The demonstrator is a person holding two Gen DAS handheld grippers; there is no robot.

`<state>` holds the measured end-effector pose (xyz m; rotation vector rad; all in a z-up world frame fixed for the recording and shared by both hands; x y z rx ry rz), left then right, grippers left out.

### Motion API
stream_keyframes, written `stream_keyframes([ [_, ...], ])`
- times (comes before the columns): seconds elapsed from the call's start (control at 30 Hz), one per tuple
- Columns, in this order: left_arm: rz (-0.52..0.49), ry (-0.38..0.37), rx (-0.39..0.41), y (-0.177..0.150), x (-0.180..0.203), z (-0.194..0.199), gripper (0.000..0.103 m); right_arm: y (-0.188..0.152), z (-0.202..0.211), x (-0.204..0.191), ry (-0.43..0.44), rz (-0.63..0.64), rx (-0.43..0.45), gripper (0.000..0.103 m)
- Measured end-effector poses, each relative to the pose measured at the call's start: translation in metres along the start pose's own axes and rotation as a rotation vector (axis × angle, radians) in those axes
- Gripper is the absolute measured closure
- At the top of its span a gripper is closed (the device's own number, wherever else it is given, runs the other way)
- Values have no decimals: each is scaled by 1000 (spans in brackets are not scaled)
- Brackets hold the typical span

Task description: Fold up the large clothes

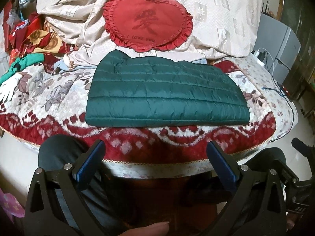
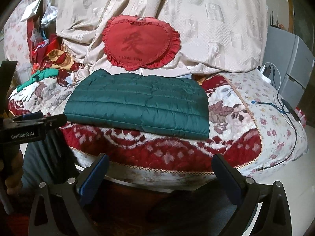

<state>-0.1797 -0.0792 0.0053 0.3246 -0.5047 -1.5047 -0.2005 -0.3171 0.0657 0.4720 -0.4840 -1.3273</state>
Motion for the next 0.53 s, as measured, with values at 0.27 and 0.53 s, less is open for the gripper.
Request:
stream_keyframes([
  [0.27, -22, 4, -3, -2, 7, -1, 1, 2, 2, 1, 11, -5, 6, 0],
  [0.53, -48, -20, 19, -8, 9, 3, 1, 2, 3, 2, 20, -15, 8, 0],
])
Point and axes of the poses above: each gripper's, at about its wrist camera, not at the fingertips, and z roughly against the way its jaws point, x to its right, y to its top, the point moved 1 cm from there along -z, roughly the way its jaws point, and after that the axes turned 12 degrees about -x, right-handed, at the moved point
